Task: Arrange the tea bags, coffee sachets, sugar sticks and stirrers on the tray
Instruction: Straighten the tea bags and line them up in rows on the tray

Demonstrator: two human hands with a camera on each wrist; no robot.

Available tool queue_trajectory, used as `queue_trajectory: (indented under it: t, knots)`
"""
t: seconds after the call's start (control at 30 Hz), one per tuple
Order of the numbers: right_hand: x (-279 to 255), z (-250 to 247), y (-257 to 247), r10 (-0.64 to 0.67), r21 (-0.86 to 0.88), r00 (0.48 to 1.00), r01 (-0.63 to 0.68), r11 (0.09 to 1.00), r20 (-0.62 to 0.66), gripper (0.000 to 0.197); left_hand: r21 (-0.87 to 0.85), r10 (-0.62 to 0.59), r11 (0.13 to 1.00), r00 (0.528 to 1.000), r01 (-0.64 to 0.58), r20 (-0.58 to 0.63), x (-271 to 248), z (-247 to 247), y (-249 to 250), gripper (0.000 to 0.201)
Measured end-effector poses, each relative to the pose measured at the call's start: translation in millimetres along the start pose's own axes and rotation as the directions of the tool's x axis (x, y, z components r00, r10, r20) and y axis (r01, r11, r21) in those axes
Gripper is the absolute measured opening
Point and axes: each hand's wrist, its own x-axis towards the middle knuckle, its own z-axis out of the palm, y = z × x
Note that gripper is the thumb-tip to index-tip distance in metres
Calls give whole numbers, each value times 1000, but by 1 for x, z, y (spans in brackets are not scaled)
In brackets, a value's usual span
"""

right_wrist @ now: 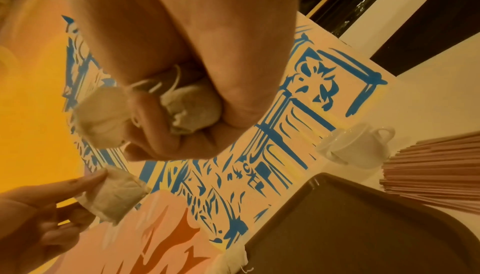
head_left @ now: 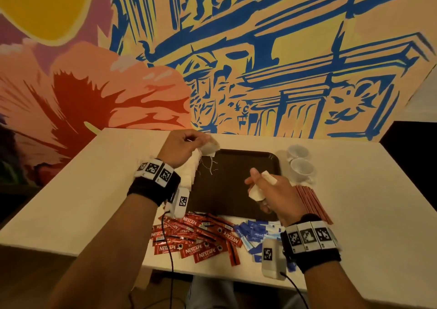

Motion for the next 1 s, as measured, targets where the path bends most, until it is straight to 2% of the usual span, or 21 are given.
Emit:
queue_trajectory:
  t: [0.23, 0.37, 0.47, 0.7, 0.9, 1.0]
  knots:
    - [43, -1, 5, 118, -27, 991, -120, 992, -70, 44, 339, -89, 938, 996, 73, 33, 87, -13, -62, 14]
    - [67, -1, 11, 187, 77, 982, -183, 980, -43, 45, 499, -177, 861, 979, 102, 106, 126, -7, -93, 19]
    - [81, 0, 16, 221, 145, 975, -219, 965, 0, 45, 599, -246, 797, 949, 82, 197, 149, 6, -112, 17]
    - [104, -4, 34, 261, 145, 965, -254, 956, -26, 41, 707, -359, 705, 884, 48, 299, 178, 46, -153, 23]
    - [112, -7, 52, 294, 96, 956, -290, 952, -23, 40, 764, -368, 645, 869, -18, 331, 205, 66, -173, 22]
    - [114, -6, 57, 315, 81, 948, -311, 947, -53, 38, 800, -360, 598, 877, -46, 319, 215, 72, -179, 20]
